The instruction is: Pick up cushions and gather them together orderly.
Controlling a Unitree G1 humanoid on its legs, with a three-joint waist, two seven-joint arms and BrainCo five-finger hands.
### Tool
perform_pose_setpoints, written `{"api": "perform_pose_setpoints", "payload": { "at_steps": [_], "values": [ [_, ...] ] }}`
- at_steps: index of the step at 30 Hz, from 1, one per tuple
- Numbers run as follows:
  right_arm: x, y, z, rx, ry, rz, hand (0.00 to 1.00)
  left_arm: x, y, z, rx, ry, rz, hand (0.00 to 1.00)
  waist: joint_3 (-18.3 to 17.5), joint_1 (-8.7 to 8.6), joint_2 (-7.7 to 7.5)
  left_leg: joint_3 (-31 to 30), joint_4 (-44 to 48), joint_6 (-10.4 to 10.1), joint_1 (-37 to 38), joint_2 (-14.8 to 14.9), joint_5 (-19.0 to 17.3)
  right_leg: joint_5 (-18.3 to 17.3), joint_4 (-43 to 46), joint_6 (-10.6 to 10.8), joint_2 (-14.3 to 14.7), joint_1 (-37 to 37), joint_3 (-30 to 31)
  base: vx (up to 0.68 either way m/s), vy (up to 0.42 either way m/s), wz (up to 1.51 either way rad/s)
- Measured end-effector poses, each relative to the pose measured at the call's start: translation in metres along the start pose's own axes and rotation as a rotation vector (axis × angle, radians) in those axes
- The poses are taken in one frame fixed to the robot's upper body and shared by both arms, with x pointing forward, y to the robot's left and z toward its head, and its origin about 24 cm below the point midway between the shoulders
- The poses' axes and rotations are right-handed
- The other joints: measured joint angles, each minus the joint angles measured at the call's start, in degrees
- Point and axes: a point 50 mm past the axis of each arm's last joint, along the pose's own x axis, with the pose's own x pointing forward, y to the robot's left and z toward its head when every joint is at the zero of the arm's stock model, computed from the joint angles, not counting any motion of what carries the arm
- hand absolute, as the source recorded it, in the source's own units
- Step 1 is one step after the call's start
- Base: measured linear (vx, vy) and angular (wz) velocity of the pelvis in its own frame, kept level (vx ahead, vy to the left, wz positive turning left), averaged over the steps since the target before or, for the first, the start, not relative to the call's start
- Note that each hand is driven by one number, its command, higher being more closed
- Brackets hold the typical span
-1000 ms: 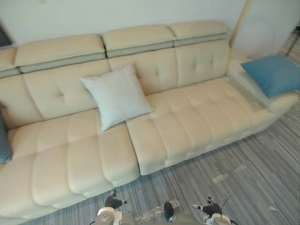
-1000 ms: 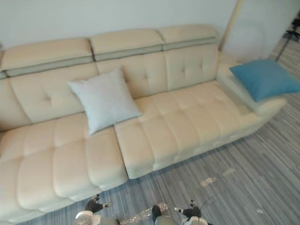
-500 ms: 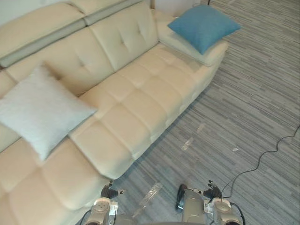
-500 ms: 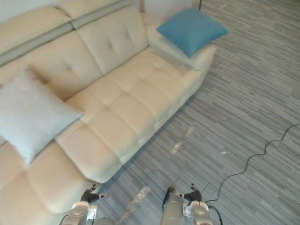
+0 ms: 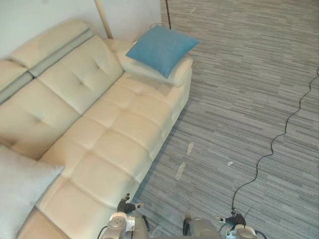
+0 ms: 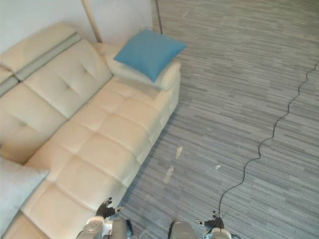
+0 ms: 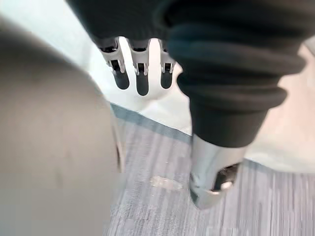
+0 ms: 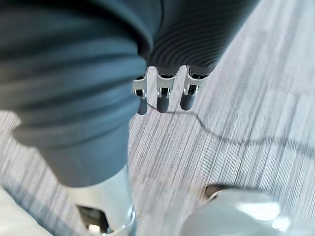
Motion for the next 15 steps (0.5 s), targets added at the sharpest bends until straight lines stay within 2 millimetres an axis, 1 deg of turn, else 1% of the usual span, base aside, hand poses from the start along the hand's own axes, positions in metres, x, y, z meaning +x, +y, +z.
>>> {"api": "perform_pose_setpoints", "payload": {
  "at_steps": [1,2,3,4,5,6,7,8,9,10,11,12,13,14,15],
  "values": [
    [0.000,-0.001,-0.002,0.003,0.005,-0.005,0.00,0.000,-0.002,0.001,0.000,-0.003,-0.005,0.00,-0.03,0.00,0.36,-1.59,-4.70,-0.50,0.22,-0.81,1.75,-0.40,-0.26,0.69,0.09,0.44,0.44,0.27,0.148,-0.47],
    [-0.001,-0.003,-0.004,0.008,0.010,-0.013,0.00,0.000,-0.005,0.001,0.008,-0.004,-0.016,0.00,0.02,0.19,1.00,-3.21,-9.04,-0.22,1.04,-1.27,8.15,-1.42,-0.10,2.00,0.44,0.85,1.44,0.26,0.174,-0.48],
    [-0.001,0.003,-0.003,0.017,0.011,-0.006,0.00,0.000,-0.008,0.000,0.015,0.001,-0.022,0.00,-0.34,0.60,0.44,-2.01,-9.60,2.72,2.77,-2.60,8.85,-2.39,-0.89,3.23,-0.30,2.32,3.29,0.39,0.209,-0.45],
    [-0.002,0.006,-0.005,0.028,0.015,-0.001,0.00,0.001,-0.006,0.002,0.030,-0.005,-0.021,0.00,-0.59,0.45,-0.68,-1.28,-7.80,3.61,2.28,-3.67,6.61,-3.10,-1.86,4.36,-1.59,2.89,4.28,0.39,0.209,-0.32],
    [-0.002,0.007,-0.005,0.031,0.016,0.000,0.00,0.001,-0.004,0.003,0.034,-0.005,-0.019,0.00,-0.65,0.41,-0.93,-1.24,-6.91,3.80,1.97,-3.89,5.94,-3.31,-1.81,4.65,-1.83,2.87,4.47,0.40,0.185,-0.19],
    [-0.003,0.007,-0.007,0.033,0.020,0.000,0.00,0.002,-0.006,0.005,0.052,-0.011,-0.031,0.00,-0.84,0.51,-1.52,-0.78,-2.72,5.45,0.71,-4.51,2.59,-4.69,-0.32,5.12,-2.72,2.94,5.01,0.36,0.151,-0.33],
    [-0.003,0.010,-0.007,0.039,0.025,0.004,0.00,0.002,-0.004,0.006,0.061,-0.013,-0.028,0.00,-0.99,0.62,-2.66,0.86,-1.11,5.93,1.45,-5.23,-0.02,-6.26,4.42,6.03,-3.92,1.87,6.47,0.36,0.151,-0.38],
    [-0.003,0.010,-0.007,0.043,0.024,0.004,0.00,0.003,-0.004,0.006,0.062,-0.013,-0.029,0.00,-0.90,0.64,-2.78,1.21,-1.13,6.19,1.95,-5.31,-0.44,-6.30,6.26,6.12,-4.06,1.23,6.85,0.34,0.102,-0.56],
    [-0.003,0.013,-0.006,0.056,0.020,0.006,0.00,0.002,-0.004,0.003,0.067,-0.002,-0.031,0.00,-0.80,0.54,-2.93,2.56,-2.38,6.52,5.18,-5.44,-1.94,-4.84,19.40,9.01,-4.70,-4.43,7.33,0.33,0.088,-0.49],
    [-0.003,0.015,-0.004,0.064,0.016,0.008,0.00,0.002,-0.003,0.001,0.081,0.007,-0.032,0.00,-0.90,0.49,-3.06,3.05,-3.81,6.46,8.43,-5.74,-2.74,-4.97,28.39,9.68,-5.23,-8.21,6.15,0.40,0.095,-0.43],
    [-0.003,0.014,-0.005,0.063,0.017,0.007,0.00,0.001,-0.003,0.000,0.085,0.009,-0.033,0.00,-0.94,0.42,-3.10,3.10,-4.00,6.37,8.81,-5.77,-2.83,-5.12,29.09,9.60,-5.31,-8.57,5.73,0.29,0.042,-0.17],
    [-0.004,0.012,-0.007,0.060,0.023,0.002,0.00,0.001,-0.004,-0.002,0.106,0.017,-0.040,0.00,-1.15,0.06,-3.38,3.58,-5.42,6.71,11.26,-5.83,-3.14,-6.11,30.69,8.11,-6.41,-10.80,2.21,0.37,-0.020,-0.15],
    [-0.003,0.011,-0.006,0.058,0.021,0.000,0.00,0.001,-0.004,-0.002,0.115,0.016,-0.043,0.00,-1.15,-0.08,-3.14,3.94,-6.95,6.81,13.37,-5.55,-3.62,-6.77,28.43,6.85,-7.29,-13.46,-2.70,0.45,-0.068,-0.18],
    [-0.002,0.012,-0.001,0.058,0.007,-0.001,0.00,0.002,-0.005,0.002,0.116,0.009,-0.044,0.00,-1.18,-0.36,-2.89,4.07,-7.96,6.66,15.00,-4.15,-4.12,-6.58,22.67,6.48,-6.77,-16.42,-7.45,0.46,-0.093,-0.13],
    [-0.001,0.011,0.002,0.058,-0.003,-0.003,0.00,0.003,-0.005,0.003,0.115,0.007,-0.046,0.00,-0.97,-0.55,-2.21,4.06,-8.52,6.38,15.68,-3.37,-4.31,-6.08,20.15,6.05,-6.30,-17.83,-8.80,0.31,-0.089,-0.05]
  ]
}}
